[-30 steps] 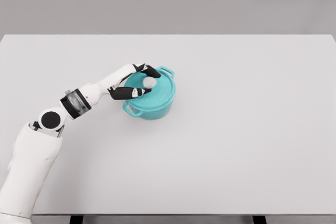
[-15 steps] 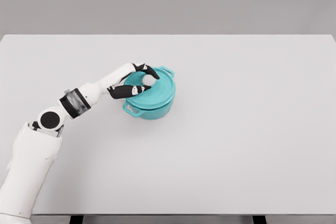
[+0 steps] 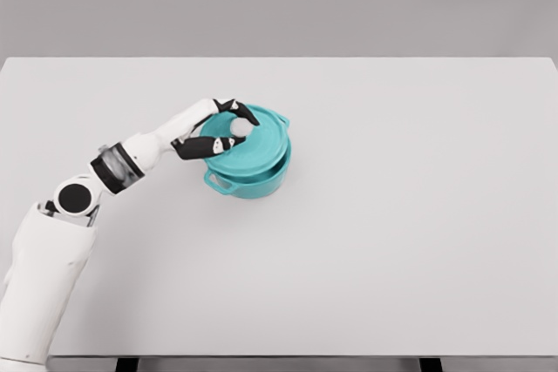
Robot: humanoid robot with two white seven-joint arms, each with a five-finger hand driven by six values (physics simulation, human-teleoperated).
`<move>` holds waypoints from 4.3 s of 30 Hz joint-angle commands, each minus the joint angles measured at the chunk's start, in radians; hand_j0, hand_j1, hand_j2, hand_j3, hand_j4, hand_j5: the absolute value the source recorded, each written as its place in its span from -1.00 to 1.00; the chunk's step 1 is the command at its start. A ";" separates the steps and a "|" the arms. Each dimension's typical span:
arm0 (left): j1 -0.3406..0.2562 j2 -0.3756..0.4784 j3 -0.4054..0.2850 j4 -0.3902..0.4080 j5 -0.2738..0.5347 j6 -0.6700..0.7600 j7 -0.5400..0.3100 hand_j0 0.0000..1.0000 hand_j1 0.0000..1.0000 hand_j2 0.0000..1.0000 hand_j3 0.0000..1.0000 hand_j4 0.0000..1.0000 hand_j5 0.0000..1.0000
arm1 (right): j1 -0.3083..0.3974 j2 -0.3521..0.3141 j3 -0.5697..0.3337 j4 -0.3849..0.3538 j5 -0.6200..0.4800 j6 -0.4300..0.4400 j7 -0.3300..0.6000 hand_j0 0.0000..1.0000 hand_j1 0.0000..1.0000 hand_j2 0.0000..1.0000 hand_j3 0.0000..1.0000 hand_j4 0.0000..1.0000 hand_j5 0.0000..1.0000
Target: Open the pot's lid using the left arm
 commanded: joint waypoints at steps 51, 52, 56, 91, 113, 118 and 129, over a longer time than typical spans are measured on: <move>0.002 0.093 0.218 0.092 0.007 0.012 0.000 0.08 0.08 0.08 0.08 0.08 0.08 | 0.000 0.000 0.000 0.000 0.000 0.000 0.000 1.00 1.00 1.00 1.00 1.00 1.00; 0.003 0.106 0.218 0.092 0.007 0.012 0.000 0.09 0.09 0.09 0.09 0.09 0.09 | 0.000 0.000 0.000 0.000 0.000 0.000 0.000 1.00 1.00 1.00 1.00 1.00 1.00; 0.003 0.116 0.218 0.103 0.007 0.010 0.000 0.21 0.21 0.21 0.21 0.21 0.21 | 0.000 0.000 0.000 0.000 0.000 0.000 0.000 1.00 1.00 1.00 1.00 1.00 1.00; 0.003 0.116 0.229 0.113 0.000 0.002 0.000 0.86 0.86 0.86 0.86 0.86 0.86 | 0.000 0.000 0.000 0.000 0.000 0.000 0.000 1.00 1.00 1.00 1.00 1.00 1.00; 0.002 0.118 0.229 0.113 0.000 0.010 0.000 1.00 1.00 1.00 1.00 1.00 1.00 | 0.000 0.000 0.000 0.000 0.000 0.000 0.000 1.00 1.00 1.00 1.00 1.00 1.00; 0.002 0.119 0.229 0.113 -0.004 0.010 0.000 1.00 1.00 1.00 1.00 1.00 1.00 | 0.000 0.000 0.000 0.000 0.000 0.000 0.000 1.00 1.00 1.00 1.00 1.00 1.00; 0.034 0.155 0.220 0.122 -0.021 0.013 0.000 1.00 1.00 1.00 1.00 1.00 1.00 | 0.000 0.000 0.000 0.000 0.000 0.000 0.000 1.00 1.00 1.00 1.00 1.00 1.00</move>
